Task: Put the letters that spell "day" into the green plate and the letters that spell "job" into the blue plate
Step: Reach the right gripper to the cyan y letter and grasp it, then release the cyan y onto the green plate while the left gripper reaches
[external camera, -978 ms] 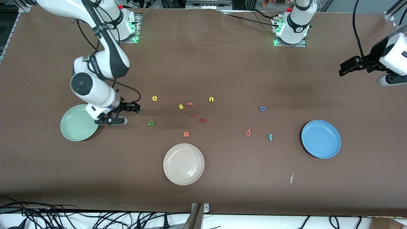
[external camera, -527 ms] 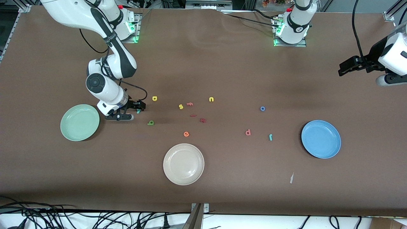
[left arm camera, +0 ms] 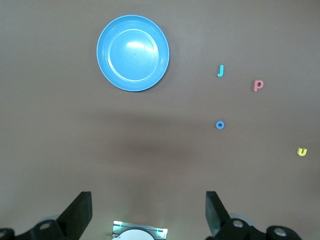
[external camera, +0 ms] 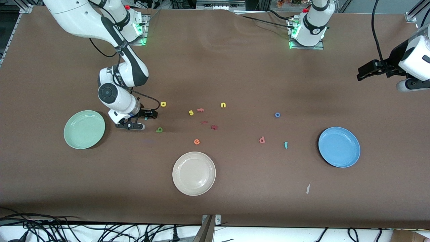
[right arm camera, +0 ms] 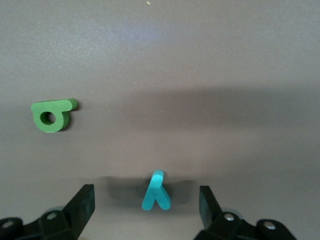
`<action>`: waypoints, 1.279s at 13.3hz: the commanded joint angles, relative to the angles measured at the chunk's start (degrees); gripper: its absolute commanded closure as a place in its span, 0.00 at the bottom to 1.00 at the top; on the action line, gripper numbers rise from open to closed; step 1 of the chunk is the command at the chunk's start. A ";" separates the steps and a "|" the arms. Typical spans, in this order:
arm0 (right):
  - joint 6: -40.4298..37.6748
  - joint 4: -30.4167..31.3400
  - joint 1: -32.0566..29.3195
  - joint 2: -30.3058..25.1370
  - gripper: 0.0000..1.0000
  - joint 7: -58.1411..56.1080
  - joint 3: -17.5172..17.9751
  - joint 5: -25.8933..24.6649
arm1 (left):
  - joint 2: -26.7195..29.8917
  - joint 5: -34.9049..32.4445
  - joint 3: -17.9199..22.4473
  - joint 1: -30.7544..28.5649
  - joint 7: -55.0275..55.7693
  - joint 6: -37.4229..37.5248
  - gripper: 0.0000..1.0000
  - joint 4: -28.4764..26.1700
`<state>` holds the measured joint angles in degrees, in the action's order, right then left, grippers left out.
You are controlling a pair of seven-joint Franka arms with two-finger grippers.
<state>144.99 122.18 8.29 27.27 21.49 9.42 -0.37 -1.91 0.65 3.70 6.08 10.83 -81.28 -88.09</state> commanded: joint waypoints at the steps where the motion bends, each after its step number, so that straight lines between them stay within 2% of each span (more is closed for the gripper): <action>1: 0.03 -1.33 0.41 1.20 0.39 1.27 0.07 -0.42 | -1.60 -0.48 -4.19 -2.63 -1.08 -0.37 0.00 2.05; 2: 0.03 -1.33 0.41 1.20 0.45 1.27 0.07 -0.42 | -1.51 -0.57 -9.36 -7.96 -1.08 -0.46 0.00 2.13; 3: 0.03 -1.33 0.41 1.29 0.52 1.36 0.07 -0.42 | -1.78 -0.57 -12.19 -10.62 -1.08 -0.64 0.00 2.14; 4: 0.03 -1.33 0.41 1.29 0.66 1.45 0.07 -0.42 | -1.86 -0.91 -12.22 -10.30 -0.90 -0.64 0.00 2.14; 5: 0.03 -1.33 0.41 1.29 0.73 1.45 0.07 -0.42 | -2.13 -0.57 -11.96 -9.34 -0.73 -1.60 0.00 1.96; 7: 0.03 -1.24 0.41 1.29 0.80 1.45 0.07 -0.42 | -3.36 -0.83 -10.65 -6.53 -0.55 -4.58 0.00 1.00; 9: 0.03 -1.24 0.41 1.29 0.93 1.45 0.07 -0.42 | -5.19 -0.92 -10.64 -5.30 -0.29 -8.01 0.00 -0.32; 11: -2.58 -2.20 0.07 0.33 0.98 0.84 -0.02 -0.42 | -5.21 -0.74 -10.64 -5.11 -0.20 -12.30 0.00 -3.82; 14: -24.51 -15.09 -0.99 -0.03 0.98 0.66 -0.28 -0.42 | -4.51 -1.09 -10.64 -5.11 -0.29 -21.35 0.00 -11.72; 15: -27.53 -17.39 -1.51 -0.03 0.99 -0.04 -0.37 -0.86 | -4.42 -1.01 -10.64 -5.11 -0.29 -24.08 0.00 -14.10; 17: -28.00 -18.90 -2.75 -0.20 1.00 -5.72 -1.76 -0.95 | -4.85 -1.01 -10.64 -3.97 -0.29 -31.71 0.00 -19.02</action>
<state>118.76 105.14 6.86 26.84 20.19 8.55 -0.74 -8.05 0.65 -7.30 0.88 10.82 -107.27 -101.93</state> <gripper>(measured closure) 0.859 0.000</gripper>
